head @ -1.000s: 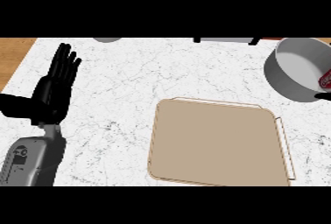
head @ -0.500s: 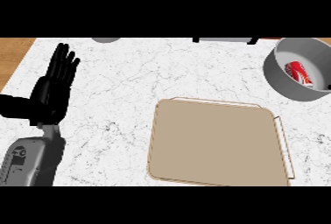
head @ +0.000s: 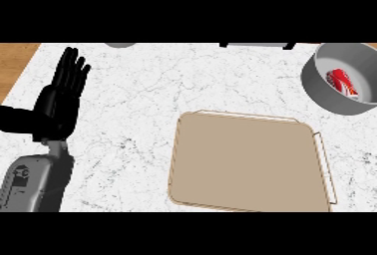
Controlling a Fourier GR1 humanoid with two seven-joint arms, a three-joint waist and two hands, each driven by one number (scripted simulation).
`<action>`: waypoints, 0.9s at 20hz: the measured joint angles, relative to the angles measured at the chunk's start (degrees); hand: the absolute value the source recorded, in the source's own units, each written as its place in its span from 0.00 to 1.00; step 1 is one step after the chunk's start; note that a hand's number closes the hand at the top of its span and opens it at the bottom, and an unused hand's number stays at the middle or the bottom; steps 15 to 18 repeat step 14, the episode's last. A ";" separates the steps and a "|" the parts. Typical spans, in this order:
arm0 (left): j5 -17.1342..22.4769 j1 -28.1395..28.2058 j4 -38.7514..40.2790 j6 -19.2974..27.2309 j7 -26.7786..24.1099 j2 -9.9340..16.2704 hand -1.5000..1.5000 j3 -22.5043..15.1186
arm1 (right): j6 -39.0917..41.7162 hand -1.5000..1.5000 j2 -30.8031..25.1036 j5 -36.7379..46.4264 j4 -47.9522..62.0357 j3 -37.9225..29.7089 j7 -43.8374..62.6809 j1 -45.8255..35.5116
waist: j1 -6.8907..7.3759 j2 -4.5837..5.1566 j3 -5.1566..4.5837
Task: Pick the can from the tray and place it in the pot
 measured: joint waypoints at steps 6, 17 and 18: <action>0.29 0.03 -0.94 -0.29 0.14 0.15 0.50 0.10 | 1.37 0.00 -2.97 -2.53 -0.39 -2.51 1.04 2.52 | 0.40 0.23 0.17; 0.37 0.11 -0.80 -0.21 -0.06 -0.15 0.50 0.18 | 3.60 0.00 -5.67 -4.34 -1.09 -4.16 1.83 5.92 | 0.07 0.43 0.36; 0.37 0.11 -0.80 -0.21 -0.06 -0.15 0.50 0.18 | 3.60 0.00 -5.67 -4.34 -1.09 -4.16 1.83 5.92 | 0.07 0.43 0.36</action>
